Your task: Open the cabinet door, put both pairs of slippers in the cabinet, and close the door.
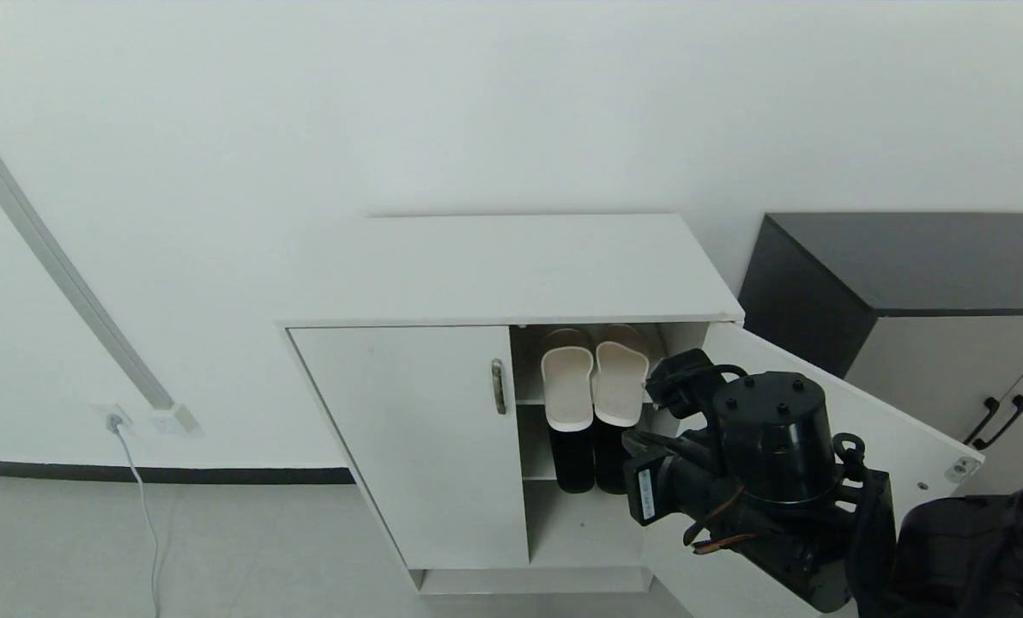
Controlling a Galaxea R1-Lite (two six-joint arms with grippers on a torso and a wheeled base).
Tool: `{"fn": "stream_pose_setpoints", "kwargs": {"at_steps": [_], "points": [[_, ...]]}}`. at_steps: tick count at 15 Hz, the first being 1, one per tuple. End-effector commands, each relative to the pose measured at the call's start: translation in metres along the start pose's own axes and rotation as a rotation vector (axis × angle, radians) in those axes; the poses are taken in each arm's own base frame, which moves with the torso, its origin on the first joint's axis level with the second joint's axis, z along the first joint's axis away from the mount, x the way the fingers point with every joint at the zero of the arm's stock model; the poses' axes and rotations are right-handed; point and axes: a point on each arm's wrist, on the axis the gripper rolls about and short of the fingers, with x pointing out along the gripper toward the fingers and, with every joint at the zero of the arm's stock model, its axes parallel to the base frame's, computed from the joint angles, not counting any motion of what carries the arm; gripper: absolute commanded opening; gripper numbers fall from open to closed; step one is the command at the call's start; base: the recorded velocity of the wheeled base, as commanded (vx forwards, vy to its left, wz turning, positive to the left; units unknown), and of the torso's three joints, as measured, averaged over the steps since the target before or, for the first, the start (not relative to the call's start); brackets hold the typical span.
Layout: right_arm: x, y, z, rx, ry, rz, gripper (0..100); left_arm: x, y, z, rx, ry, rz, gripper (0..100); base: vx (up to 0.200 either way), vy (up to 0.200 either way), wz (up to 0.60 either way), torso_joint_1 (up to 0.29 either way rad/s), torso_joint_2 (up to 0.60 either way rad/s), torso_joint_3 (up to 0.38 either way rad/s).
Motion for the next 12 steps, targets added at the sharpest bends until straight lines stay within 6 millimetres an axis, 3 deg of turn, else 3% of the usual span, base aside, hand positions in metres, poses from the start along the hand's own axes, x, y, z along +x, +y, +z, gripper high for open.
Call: {"fn": "stream_pose_setpoints", "kwargs": {"at_steps": [1, 7, 12], "points": [[0.0003, 0.0001, -0.0004, -0.001, 0.001, 0.000, 0, 0.0001, 0.0000, 0.0000, 0.000, 0.001, 0.000, 0, 0.000, 0.000, 0.00, 0.251, -0.56, -0.320], [0.0003, -0.0013, 0.0014, 0.003, -0.005, -0.007, 0, 0.0001, 0.0000, 0.0000, -0.002, 0.001, 0.002, 0, 0.000, 0.000, 0.00, 0.255, -0.58, -0.324], [-0.0009, -0.0020, 0.0032, 0.006, -0.012, -0.009, 0, 0.0001, 0.0000, 0.0000, -0.002, 0.001, 0.002, 0, 0.000, 0.000, 0.00, 0.191, -0.40, -0.220]]}}
